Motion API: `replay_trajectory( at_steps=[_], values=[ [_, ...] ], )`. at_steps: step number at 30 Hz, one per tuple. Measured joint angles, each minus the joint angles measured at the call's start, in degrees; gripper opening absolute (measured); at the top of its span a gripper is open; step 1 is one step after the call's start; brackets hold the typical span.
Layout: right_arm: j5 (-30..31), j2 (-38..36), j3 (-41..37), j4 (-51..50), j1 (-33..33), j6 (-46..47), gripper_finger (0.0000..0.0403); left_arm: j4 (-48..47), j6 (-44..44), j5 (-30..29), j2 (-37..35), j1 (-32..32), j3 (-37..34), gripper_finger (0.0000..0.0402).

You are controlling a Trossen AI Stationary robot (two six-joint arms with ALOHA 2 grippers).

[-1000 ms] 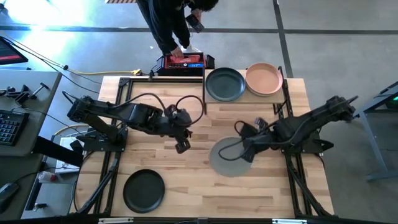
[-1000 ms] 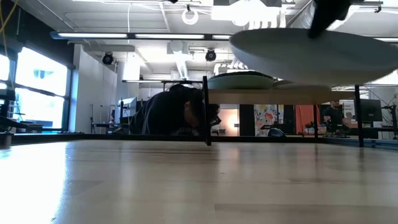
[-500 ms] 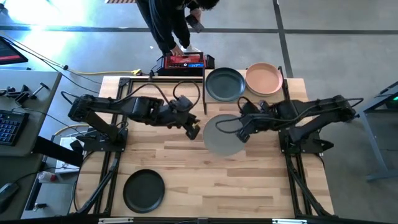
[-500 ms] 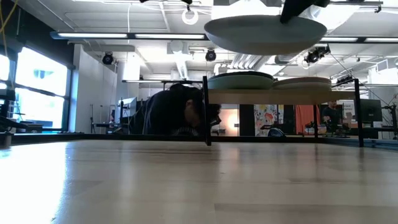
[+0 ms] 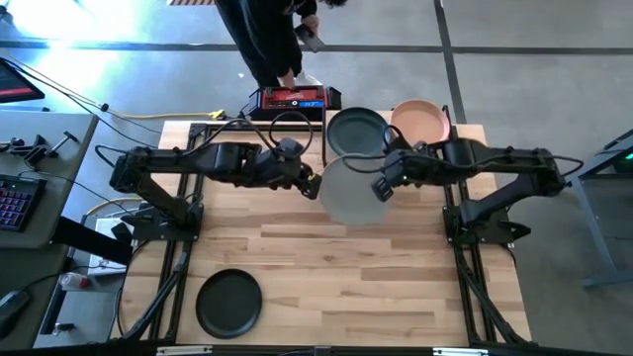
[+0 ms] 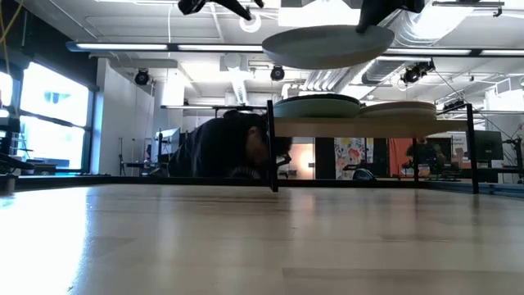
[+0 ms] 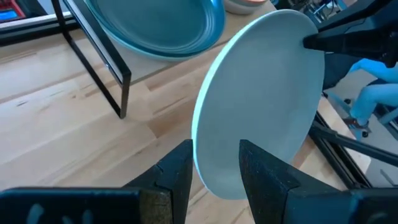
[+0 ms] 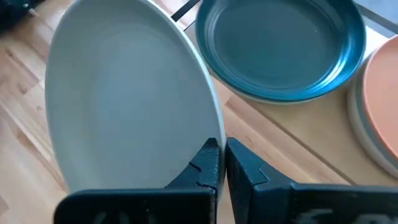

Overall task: Place and stack plates onto a shelf
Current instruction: Stack the white plate on the black plate on the shelf

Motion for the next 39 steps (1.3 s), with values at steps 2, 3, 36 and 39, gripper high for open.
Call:
replay_trajectory(
  at_steps=[2,3,36,39],
  values=[
    [-1.3,0.0,0.0,0.6,-0.7,-1.0,0.0000,0.0,0.0,0.3,0.0,0.4,0.0,0.0117],
    [-1.8,0.0,0.0,1.3,-1.0,-1.4,0.0000,0.0,0.1,0.7,0.0,0.6,0.0,0.0117],
    [-6.3,-0.2,3.6,6.6,-3.0,-7.9,0.0000,0.0,6.2,1.5,0.0,1.1,0.0,0.0059],
    [-6.3,-0.2,3.6,6.7,-3.0,-8.0,0.0000,0.1,7.1,1.5,0.0,1.1,0.0,0.0030]
  ],
)
